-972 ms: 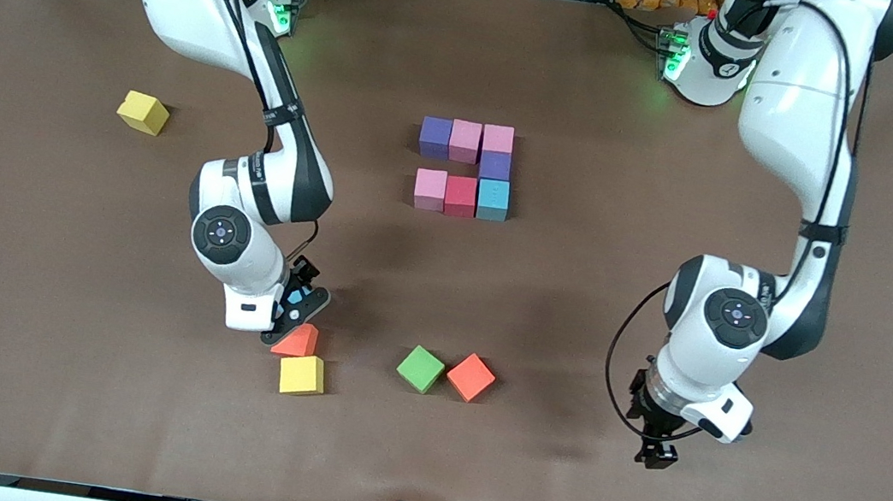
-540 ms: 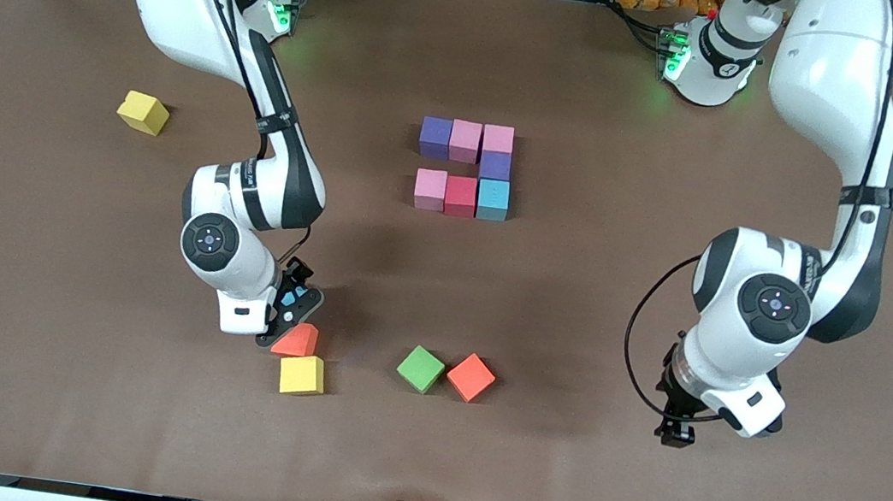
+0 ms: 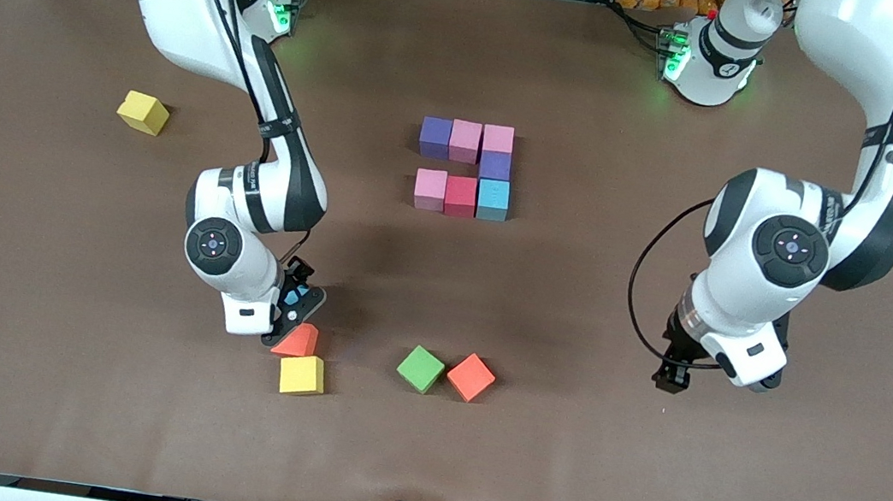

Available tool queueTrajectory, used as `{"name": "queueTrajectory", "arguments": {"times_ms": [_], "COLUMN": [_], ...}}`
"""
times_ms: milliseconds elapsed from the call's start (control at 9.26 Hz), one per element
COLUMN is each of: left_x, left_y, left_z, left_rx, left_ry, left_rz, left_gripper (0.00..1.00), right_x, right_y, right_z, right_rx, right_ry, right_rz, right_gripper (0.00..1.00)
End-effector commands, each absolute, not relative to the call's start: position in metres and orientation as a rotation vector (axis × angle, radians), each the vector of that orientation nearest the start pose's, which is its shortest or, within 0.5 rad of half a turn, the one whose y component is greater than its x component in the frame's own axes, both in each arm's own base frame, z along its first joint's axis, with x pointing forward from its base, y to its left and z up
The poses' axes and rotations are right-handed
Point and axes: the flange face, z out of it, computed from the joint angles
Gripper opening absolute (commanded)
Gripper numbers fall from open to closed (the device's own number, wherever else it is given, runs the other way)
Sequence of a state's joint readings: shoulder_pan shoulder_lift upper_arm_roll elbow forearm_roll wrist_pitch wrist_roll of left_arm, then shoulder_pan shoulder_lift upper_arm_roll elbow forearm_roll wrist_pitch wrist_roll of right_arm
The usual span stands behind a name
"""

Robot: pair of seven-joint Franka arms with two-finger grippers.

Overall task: Form number 2 with 11 blocks
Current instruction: 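Grasp and lift the cyan cube with the right gripper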

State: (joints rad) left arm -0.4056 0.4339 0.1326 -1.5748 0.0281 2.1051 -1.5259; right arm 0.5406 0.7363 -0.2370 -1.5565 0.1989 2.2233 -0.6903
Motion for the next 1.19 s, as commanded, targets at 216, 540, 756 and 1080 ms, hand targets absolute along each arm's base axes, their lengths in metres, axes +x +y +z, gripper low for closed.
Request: {"name": "queueTrajectory", "arguments": {"times_ms": [216,540,756,1080], "left_x": [0.645,0.649,0.657,0.662], "left_y": [-0.154,-0.146,-0.144,-0.130], "left_z": [0.445,0.445,0.427,0.410], "left_rx": [-2.826,-2.914,-2.902,-2.879], "left_ry": [-1.291,-1.036,-1.048,-1.076], "left_rz": [-0.160,-0.110,-0.073,-0.039], "left_gripper": [0.74,0.74,0.74,0.74], "right_x": [0.660,0.658,0.649,0.636], "right_y": [0.237,0.238,0.243,0.248], "right_z": [0.215,0.222,0.237,0.261], "right_rx": [-2.781,-2.735,-2.679,-2.657], "right_ry": [-1.406,-1.462,-1.444,-1.183], "right_rz": [0.068,0.107,0.245,0.331], "right_gripper": [0.44,0.13,0.13,0.13]}}
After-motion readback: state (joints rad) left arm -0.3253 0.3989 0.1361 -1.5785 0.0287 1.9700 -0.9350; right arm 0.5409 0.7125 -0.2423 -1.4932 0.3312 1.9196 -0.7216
